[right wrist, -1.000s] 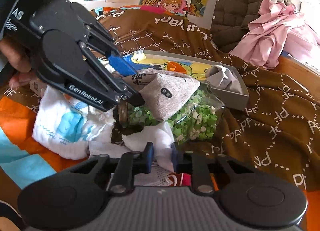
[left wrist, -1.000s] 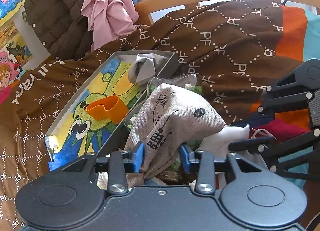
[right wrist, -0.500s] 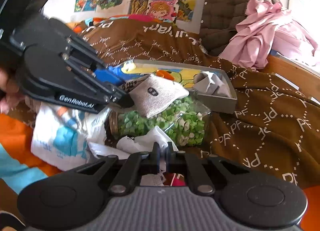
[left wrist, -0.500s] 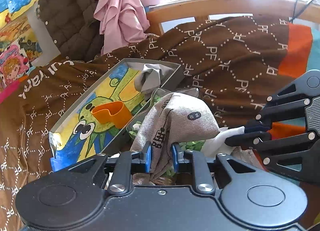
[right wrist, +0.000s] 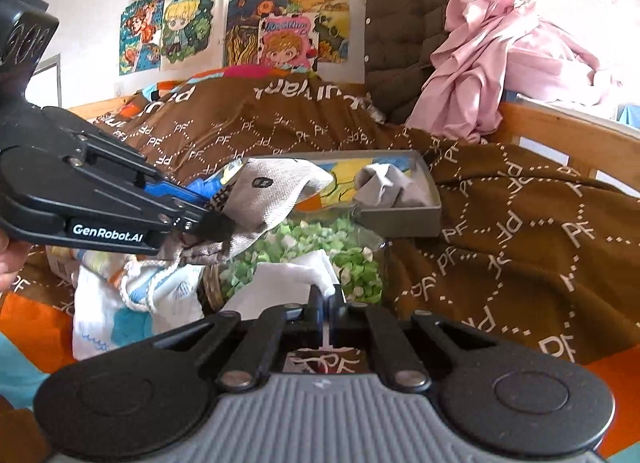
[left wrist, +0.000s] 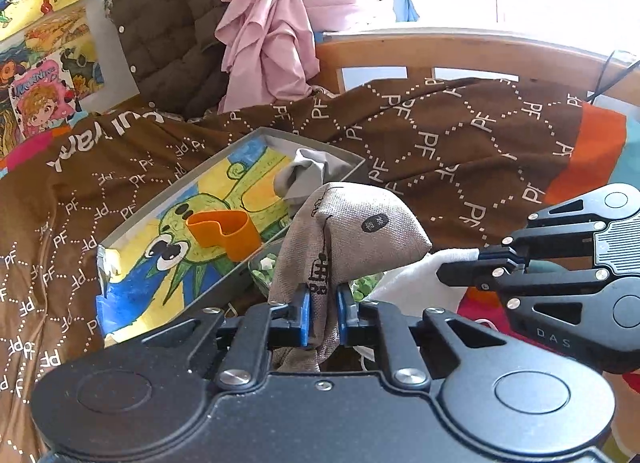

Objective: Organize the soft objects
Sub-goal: 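Lift the grey bag with the left tool while the right lifts the white cloth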

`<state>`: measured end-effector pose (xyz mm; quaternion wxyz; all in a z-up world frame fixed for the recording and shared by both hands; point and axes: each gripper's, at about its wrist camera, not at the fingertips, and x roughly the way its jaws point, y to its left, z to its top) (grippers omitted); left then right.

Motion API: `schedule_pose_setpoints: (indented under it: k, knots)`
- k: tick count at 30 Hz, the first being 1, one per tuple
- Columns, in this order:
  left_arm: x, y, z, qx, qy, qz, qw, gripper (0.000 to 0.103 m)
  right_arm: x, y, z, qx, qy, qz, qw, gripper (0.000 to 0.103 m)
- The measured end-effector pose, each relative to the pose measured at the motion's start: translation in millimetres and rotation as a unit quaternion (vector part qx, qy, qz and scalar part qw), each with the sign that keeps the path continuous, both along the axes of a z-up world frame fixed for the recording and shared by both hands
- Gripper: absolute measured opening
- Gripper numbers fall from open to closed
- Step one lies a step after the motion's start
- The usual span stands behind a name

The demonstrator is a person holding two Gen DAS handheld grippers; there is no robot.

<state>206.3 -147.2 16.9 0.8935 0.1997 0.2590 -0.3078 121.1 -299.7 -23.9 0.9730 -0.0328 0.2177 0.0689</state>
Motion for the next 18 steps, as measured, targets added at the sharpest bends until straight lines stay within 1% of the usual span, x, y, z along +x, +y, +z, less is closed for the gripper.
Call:
schedule_pose_setpoints:
  k: [3, 9, 14, 18]
  knots:
    - [-4, 2, 6, -0.013, -0.013, 0.007, 0.9998, 0.014, -5, -2, 5, 0.006, -0.023, -0.006, 1.000, 0.002]
    - [1, 7, 22, -0.051, -0.027, 0.040, 0.9976, 0.014, -14, -9, 15, 0.031, -0.083, -0.019, 0.996, 0.002]
    - [13, 13, 36, -0.086, -0.016, 0.056, 0.9945, 0.014, -16, -17, 23, 0.048, -0.116, -0.035, 0.991, 0.002]
    - [22, 20, 44, -0.123, -0.011, 0.059, 0.9906, 0.014, -11, -22, 29, 0.048, -0.142, -0.046, 0.988, 0.002]
